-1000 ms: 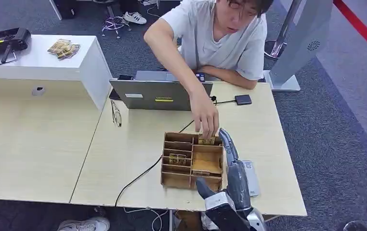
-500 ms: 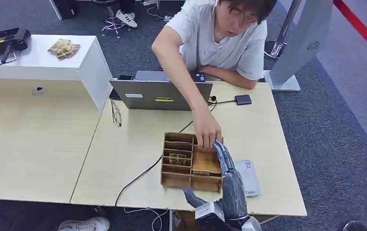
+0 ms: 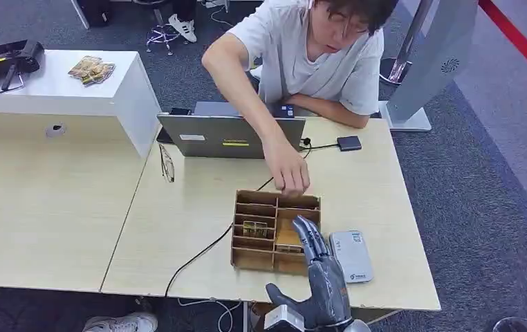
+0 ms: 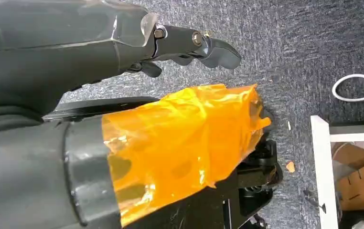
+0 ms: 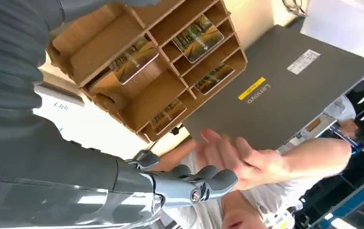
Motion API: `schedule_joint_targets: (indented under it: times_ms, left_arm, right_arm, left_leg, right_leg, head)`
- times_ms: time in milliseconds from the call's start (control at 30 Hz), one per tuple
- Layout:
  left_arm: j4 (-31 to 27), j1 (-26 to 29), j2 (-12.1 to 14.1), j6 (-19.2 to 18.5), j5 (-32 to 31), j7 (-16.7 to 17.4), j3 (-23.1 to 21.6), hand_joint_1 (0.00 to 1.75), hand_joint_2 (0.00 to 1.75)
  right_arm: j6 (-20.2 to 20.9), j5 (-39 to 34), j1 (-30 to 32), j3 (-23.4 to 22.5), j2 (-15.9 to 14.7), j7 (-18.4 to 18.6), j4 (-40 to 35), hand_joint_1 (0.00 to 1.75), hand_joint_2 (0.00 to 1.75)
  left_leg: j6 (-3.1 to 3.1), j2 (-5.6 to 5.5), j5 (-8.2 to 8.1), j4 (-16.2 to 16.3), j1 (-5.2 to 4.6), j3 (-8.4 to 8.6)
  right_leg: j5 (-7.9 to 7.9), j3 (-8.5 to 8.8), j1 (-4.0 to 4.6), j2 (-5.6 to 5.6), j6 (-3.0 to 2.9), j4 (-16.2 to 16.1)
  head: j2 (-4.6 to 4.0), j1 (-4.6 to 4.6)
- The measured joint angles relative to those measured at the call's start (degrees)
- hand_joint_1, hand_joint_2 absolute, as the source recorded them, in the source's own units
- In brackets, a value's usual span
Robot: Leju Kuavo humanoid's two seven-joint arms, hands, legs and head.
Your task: Pass the card to the sensor for recognition and then transmit it.
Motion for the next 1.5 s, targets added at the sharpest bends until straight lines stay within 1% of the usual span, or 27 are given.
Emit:
schedule_joint_targets:
  times_ms: [33,100,333,433,567,700,867,1167,1267,1400,1467,1500]
  left_arm:
    - [0.0,0.0,-0.02,0.0,0.0,0.0,0.0,0.0,0.0]
    - [0.0,0.0,-0.02,-0.18,-0.07,0.22,0.0,0.0,0.0]
    - [0.0,-0.03,-0.02,-0.54,-0.83,1.22,-0.04,0.0,0.0]
    - [0.0,-0.07,-0.04,-0.79,-1.2,1.88,-0.15,0.0,0.0]
    - [0.0,-0.14,-0.09,-1.05,-1.62,2.29,-0.57,0.0,0.0]
    - [0.0,-0.25,-0.17,-1.51,-2.08,3.02,-1.27,0.0,0.0]
    - [0.0,-0.35,-0.22,-1.62,-2.45,3.06,-1.77,0.0,0.0]
    - [0.0,-0.49,-0.26,-1.97,-2.58,3.17,-2.62,0.0,0.0]
    - [0.0,-0.5,-0.26,-2.03,-2.64,3.56,-2.64,0.0,0.0]
    - [0.0,-0.51,-0.28,-2.05,-2.77,3.89,-2.67,0.0,0.0]
    - [0.0,-0.51,-0.28,-2.05,-2.8,3.93,-2.69,0.0,0.0]
    - [0.0,-0.52,-0.31,-2.05,-2.8,3.93,-2.71,0.0,0.0]
  right_arm:
    - [-0.02,0.4,0.0,0.04,-0.09,0.11,0.07,0.0,1.75]
    - [-0.22,2.21,-0.04,0.17,-0.33,1.49,0.26,0.0,1.75]
    - [-2.58,11.49,-0.25,0.81,-1.55,7.12,1.66,0.0,1.75]
    - [-2.93,15.03,-0.58,0.83,-1.84,9.17,2.25,0.0,1.75]
    - [-2.48,18.55,-1.06,0.83,-2.25,11.58,3.39,0.0,1.75]
    - [0.4,20.46,-1.62,0.83,-2.73,14.01,4.9,0.0,1.75]
    - [3.28,20.94,-2.84,0.83,-3.3,14.93,6.08,0.0,1.75]
    - [5.16,20.94,-4.08,0.81,-3.76,15.34,7.26,0.0,1.75]
    - [5.29,20.94,-4.26,0.81,-3.78,15.37,7.48,0.05,1.75]
    - [5.33,20.9,-4.38,0.79,-3.87,15.41,7.5,0.17,1.75]
    - [5.49,20.89,-4.4,0.74,-3.89,15.52,7.5,0.26,1.75]
    - [5.49,20.9,-4.4,0.72,-3.91,15.52,7.5,0.26,1.75]
  left_leg:
    - [0.0,0.0,0.0,0.0,0.0,0.0]
    - [0.0,0.0,0.0,0.0,0.0,0.0]
    - [0.0,0.0,0.0,0.0,0.0,0.0]
    - [0.0,0.0,0.0,0.0,0.0,0.0]
    - [0.0,0.0,0.0,0.0,0.0,0.01]
    - [0.0,0.0,0.0,0.0,0.0,0.01]
    - [0.0,0.01,0.0,0.0,0.0,0.01]
    - [0.0,0.01,0.0,0.01,0.0,0.02]
    - [0.0,0.01,0.0,0.01,0.0,0.02]
    - [0.0,0.01,0.0,0.01,0.0,0.02]
    - [0.0,0.01,0.0,0.01,0.0,0.02]
    - [0.0,0.01,0.0,0.01,0.0,0.02]
  right_leg:
    - [0.0,0.0,0.0,0.0,0.0,0.0]
    - [0.0,0.0,0.0,0.0,0.0,0.0]
    - [0.0,0.0,0.0,0.0,0.0,0.0]
    - [0.0,0.0,0.0,0.0,0.0,0.0]
    - [0.0,0.0,0.0,0.0,0.0,0.0]
    - [0.0,0.0,0.0,0.0,0.0,0.0]
    - [0.01,0.0,0.0,0.01,0.0,0.0]
    - [0.01,0.0,0.0,0.01,0.0,0.0]
    - [0.01,0.0,0.0,0.01,0.0,0.0]
    - [0.01,0.0,0.0,0.01,0.0,0.0]
    - [0.01,0.0,0.0,0.01,0.0,0.0]
    - [0.01,0.0,0.0,0.01,0.0,0.0]
  head:
    - [0.0,0.0]
    - [0.0,0.0]
    - [0.02,0.0]
    - [0.0,0.0]
    - [0.0,0.0]
    - [0.0,-0.02]
    - [0.0,0.0]
    - [0.0,0.0]
    - [0.0,0.0]
    - [0.0,0.0]
    - [0.0,0.0]
    - [0.0,0.0]
